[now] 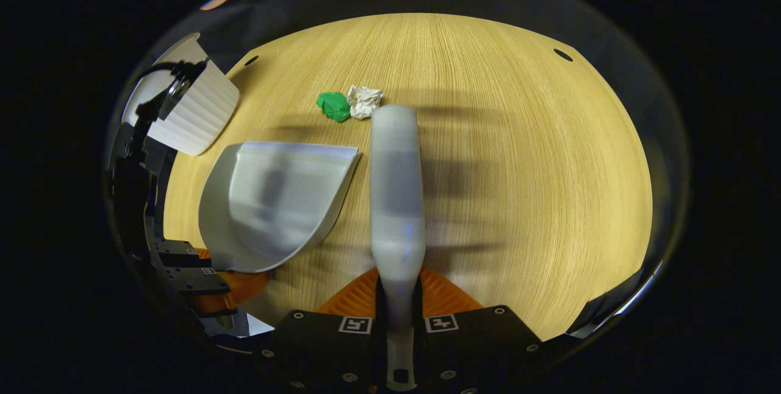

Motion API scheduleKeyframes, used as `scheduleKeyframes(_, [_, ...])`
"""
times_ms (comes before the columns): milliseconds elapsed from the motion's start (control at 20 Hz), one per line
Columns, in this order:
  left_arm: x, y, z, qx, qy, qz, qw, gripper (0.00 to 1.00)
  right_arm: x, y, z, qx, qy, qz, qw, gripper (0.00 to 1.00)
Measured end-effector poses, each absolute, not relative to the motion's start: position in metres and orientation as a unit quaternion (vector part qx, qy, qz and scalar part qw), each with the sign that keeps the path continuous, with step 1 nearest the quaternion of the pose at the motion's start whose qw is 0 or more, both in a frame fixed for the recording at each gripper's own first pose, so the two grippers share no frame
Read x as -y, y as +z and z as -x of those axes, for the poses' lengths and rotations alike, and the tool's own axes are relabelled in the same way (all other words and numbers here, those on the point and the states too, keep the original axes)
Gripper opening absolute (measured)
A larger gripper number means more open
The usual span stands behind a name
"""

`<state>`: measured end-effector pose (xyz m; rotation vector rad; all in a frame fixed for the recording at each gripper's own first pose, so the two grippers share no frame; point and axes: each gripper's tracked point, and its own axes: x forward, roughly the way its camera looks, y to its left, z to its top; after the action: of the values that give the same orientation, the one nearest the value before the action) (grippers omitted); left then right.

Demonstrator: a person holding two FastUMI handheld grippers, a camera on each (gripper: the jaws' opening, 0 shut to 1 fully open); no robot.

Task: Pick up the small broom and dustpan from the desktop, sweep the trash into the dustpan with the broom, and then empty the trash into the garbage bin.

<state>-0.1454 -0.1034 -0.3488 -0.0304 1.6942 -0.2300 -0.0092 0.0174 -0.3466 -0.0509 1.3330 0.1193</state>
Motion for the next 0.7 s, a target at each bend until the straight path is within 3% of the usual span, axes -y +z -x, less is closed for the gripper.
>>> scheduleKeyframes(300, [0.096, -0.338, 0.138, -0.74, -0.14, -0.023, 0.658, 0.31, 0.012, -0.342, -0.056, -0.61, 0.076, 0.062, 0.787, 0.16])
scheduleKeyframes(700, [0.087, -0.334, 0.127, -0.736, -0.202, -0.062, 0.643, 0.31, -0.002, -0.352, -0.132, -0.6, 0.163, 0.12, 0.774, 0.16])
